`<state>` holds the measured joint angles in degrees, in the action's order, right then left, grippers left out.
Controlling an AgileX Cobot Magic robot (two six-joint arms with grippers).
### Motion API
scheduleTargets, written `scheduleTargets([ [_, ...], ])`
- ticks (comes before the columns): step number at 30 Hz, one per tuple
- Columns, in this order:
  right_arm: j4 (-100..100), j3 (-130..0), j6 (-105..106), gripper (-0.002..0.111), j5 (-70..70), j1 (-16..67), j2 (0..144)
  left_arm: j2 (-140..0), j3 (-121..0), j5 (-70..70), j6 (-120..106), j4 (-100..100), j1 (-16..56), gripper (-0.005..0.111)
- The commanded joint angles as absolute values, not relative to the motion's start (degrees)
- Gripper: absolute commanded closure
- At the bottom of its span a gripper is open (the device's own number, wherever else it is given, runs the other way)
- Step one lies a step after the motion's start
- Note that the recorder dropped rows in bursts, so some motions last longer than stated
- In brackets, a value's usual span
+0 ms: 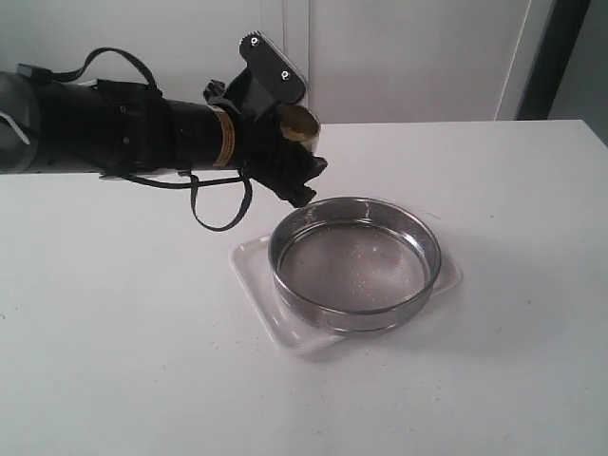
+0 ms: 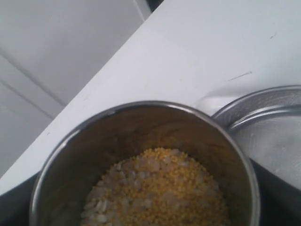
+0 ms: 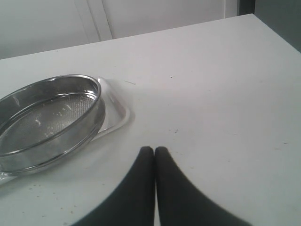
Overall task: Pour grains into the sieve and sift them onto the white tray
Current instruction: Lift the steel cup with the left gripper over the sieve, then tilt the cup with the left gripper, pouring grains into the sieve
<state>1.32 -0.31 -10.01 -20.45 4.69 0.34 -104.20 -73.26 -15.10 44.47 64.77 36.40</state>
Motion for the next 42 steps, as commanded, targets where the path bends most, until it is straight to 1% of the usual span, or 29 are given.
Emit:
scheduleTargets([
  [1,1.5,0.0,-10.3,0.108,-19.6,4.6,0.0,-103.3,-73.8,-4.8,16.1,44.8,38.0,0.107],
  [4,1.5,0.0,-10.3,0.108,-19.6,4.6,0.0,-103.3,-73.8,-1.8,6.8,40.0,38.4,0.107],
  [10,1.5,0.0,-10.3,0.108,-19.6,4.6,0.0,-103.4,-73.8,0.4,0.8,39.9,40.1,0.107],
  [16,1.5,0.0,-10.3,0.108,-19.6,4.6,0.0,-103.4,-73.8,1.6,-0.5,41.1,40.8,0.107],
  [21,1.5,0.0,-10.3,0.108,-19.6,4.6,0.0,-103.4,-76.2,6.1,-0.5,46.3,42.1,0.107],
  [25,1.5,0.0,-10.3,0.108,-19.6,4.6,0.0,-103.6,-76.7,6.0,-3.4,46.3,43.2,0.107],
  [32,1.5,0.0,-10.3,0.108,-19.6,4.6,0.0,-107.2,-77.3,6.7,-9.0,46.8,44.7,0.107],
  [42,1.5,0.0,-10.3,0.108,-19.6,4.6,0.0,-113.3,-83.6,10.2,-9.7,54.8,46.2,0.107],
])
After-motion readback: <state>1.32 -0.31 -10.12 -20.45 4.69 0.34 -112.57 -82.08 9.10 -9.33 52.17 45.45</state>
